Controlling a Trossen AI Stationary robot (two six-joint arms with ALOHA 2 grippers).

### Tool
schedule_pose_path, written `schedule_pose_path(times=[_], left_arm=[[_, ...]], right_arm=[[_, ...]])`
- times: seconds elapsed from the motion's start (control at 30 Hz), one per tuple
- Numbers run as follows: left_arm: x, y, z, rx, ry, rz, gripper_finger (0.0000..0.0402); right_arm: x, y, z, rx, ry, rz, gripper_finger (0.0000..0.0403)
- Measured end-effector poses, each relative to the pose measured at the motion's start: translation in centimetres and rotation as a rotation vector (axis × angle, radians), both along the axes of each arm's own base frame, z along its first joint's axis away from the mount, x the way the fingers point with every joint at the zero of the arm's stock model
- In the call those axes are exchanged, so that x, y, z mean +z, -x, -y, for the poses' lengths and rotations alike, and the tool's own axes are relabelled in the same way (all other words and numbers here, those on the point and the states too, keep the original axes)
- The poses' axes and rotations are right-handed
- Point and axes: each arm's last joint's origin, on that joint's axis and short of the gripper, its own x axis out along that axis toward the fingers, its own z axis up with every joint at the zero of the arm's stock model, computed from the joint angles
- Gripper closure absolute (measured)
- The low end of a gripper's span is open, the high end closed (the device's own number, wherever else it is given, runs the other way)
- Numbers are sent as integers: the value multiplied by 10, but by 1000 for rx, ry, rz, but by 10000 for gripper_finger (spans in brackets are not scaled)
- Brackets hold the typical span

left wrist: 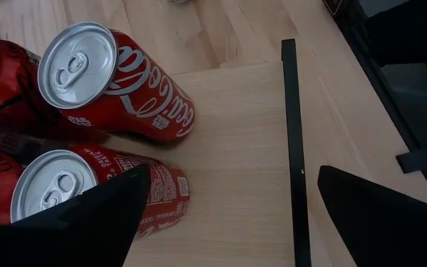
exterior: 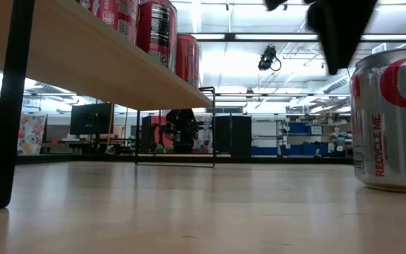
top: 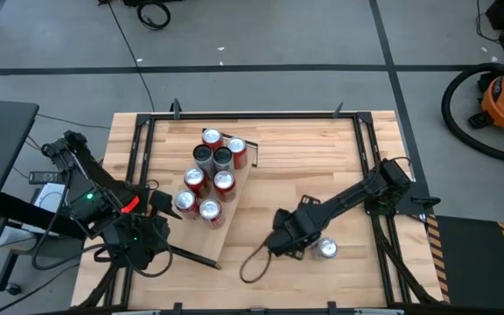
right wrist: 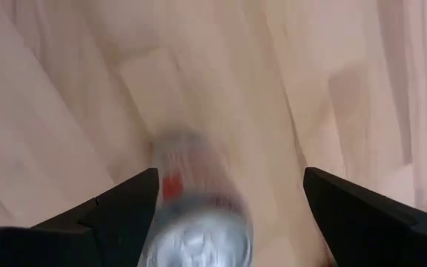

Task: Place canned beverage on shelf
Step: Put the left silver soda can on the shelf

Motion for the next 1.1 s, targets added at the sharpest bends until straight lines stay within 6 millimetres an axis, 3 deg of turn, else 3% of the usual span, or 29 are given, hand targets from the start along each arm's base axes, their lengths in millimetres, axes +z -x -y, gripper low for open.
schedule_pose_path(times=[0.33, 0.63, 0.9, 1.1], left_arm=[[0, 0, 0, 3, 2, 0, 2], [0, 0, 0, 3, 3, 0, 2], [0, 0, 0, 7, 6, 0, 2], [0, 0, 0, 0, 3, 2, 2]], right_arm=[[1, 14, -15, -66, 10, -49, 57], [0, 14, -23, -35, -12, -9, 57], [-18, 17, -18, 35, -16, -82, 57], [-24, 9, 8, -114, 55, -80, 57]])
